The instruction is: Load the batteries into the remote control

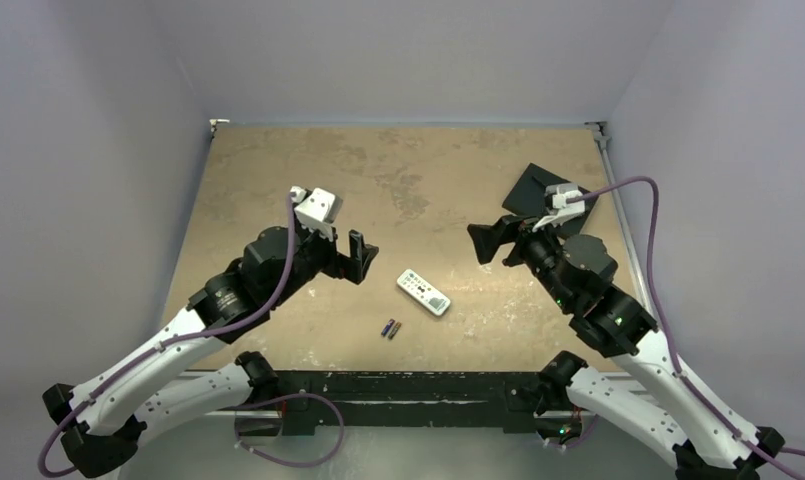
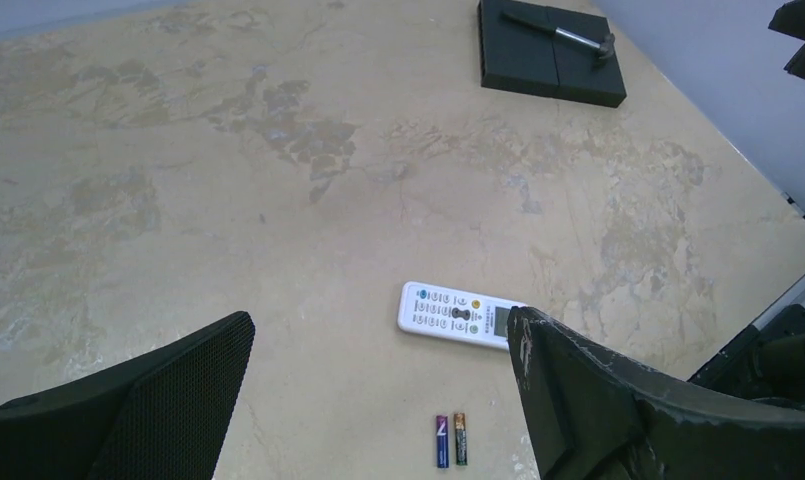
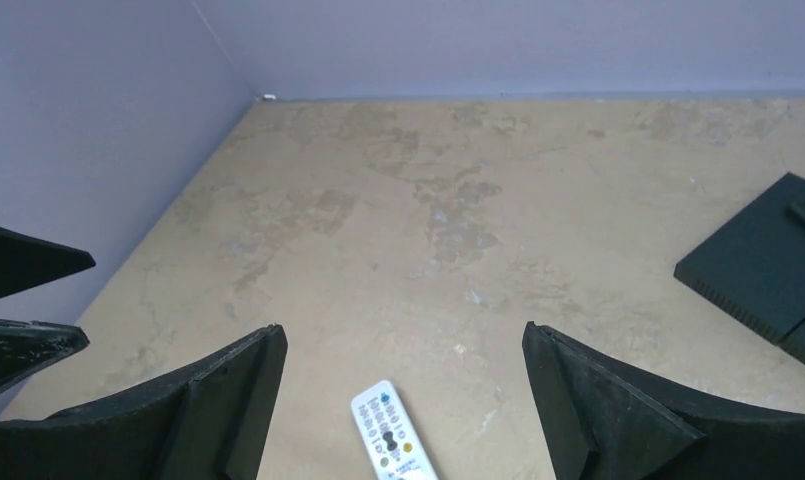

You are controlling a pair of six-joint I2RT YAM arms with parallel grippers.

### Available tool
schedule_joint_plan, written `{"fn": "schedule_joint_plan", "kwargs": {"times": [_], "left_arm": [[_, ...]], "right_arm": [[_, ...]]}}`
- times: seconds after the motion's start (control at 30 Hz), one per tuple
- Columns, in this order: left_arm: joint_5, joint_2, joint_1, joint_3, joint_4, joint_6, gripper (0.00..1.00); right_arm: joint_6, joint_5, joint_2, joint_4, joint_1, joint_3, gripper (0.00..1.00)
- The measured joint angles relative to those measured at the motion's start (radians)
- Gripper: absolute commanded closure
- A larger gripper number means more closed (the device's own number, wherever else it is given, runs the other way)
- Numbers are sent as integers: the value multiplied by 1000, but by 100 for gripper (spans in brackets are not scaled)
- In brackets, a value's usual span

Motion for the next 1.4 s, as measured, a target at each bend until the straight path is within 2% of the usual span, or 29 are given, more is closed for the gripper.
{"fn": "schedule_joint_plan", "kwargs": {"times": [0.33, 0.53, 0.77, 1.17, 1.4], "left_arm": [[-6, 47, 1, 0, -5, 0, 1], [2, 52, 49, 0, -6, 0, 1], [0, 51, 119, 0, -7, -2, 3], [-30, 52, 125, 0, -46, -3, 4], [-30, 52, 130, 0, -51, -3, 5]], "right_arm": [[6, -60, 47, -79, 0, 0, 1], [6, -77, 94, -90, 0, -2, 1], [-2, -103, 220, -142, 0, -2, 1], [-11, -213, 385, -188, 1, -2, 3], [0, -223, 447, -181, 19, -32, 6]]}}
